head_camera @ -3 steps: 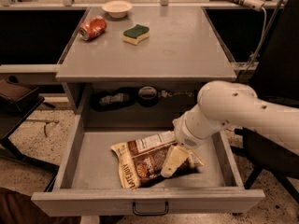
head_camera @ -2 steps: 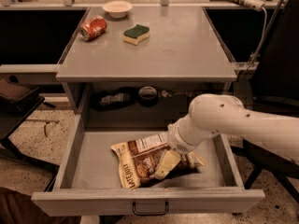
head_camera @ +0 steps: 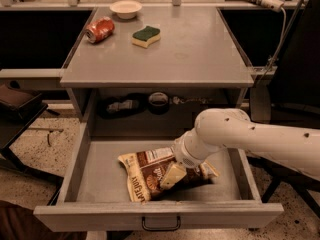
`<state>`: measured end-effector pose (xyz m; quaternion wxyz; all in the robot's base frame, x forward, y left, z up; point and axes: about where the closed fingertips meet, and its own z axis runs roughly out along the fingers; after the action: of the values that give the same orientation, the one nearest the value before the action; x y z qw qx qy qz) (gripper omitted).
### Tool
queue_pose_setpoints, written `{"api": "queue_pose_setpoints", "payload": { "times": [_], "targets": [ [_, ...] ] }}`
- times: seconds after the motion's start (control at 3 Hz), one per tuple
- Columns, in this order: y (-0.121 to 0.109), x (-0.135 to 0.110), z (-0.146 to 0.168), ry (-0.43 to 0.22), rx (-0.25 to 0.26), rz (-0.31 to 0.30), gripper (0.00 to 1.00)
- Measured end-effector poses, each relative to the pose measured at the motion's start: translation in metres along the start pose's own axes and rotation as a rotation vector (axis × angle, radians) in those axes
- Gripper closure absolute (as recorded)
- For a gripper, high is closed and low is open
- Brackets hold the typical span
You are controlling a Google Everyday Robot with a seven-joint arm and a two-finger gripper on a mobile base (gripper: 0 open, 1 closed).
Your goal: Pick brown chip bag from top drawer and place on counter
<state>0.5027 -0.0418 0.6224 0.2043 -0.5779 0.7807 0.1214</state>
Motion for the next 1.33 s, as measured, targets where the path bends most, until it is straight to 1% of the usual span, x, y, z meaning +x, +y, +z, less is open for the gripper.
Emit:
{"api": "queue_pose_setpoints", "payload": {
  "times": [0.67, 1.0, 1.33],
  "targets": [
    [-0.003, 0.000, -0.005, 0.004, -0.001, 0.008, 0.65],
    [-0.027, -0.010, -0.049, -0.020, 0.012, 0.045, 0.88],
    [-0.057, -0.045, -0.124, -0.058, 0.024, 0.054, 1.00]
  ]
}}
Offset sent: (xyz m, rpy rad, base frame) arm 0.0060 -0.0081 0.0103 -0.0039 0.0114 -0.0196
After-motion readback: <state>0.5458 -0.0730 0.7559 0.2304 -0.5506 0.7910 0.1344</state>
